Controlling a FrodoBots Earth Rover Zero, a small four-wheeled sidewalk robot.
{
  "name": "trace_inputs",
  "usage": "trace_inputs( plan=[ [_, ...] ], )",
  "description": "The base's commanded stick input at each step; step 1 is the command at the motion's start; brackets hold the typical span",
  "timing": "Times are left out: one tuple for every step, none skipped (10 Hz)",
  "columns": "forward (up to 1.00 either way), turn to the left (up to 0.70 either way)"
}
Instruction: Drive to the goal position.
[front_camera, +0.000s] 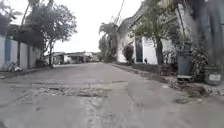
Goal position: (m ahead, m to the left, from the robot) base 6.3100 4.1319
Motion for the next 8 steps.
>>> trace_inputs(
  plan=[
    [1.0,0.04],
    [1.0,0.04],
    [1.0,0.04],
    [1.0,0.04],
    [1.0,0.04],
    [1.0,0.04],
    [1.0,-0.27],
    [1.0,-0.11]
  ],
)
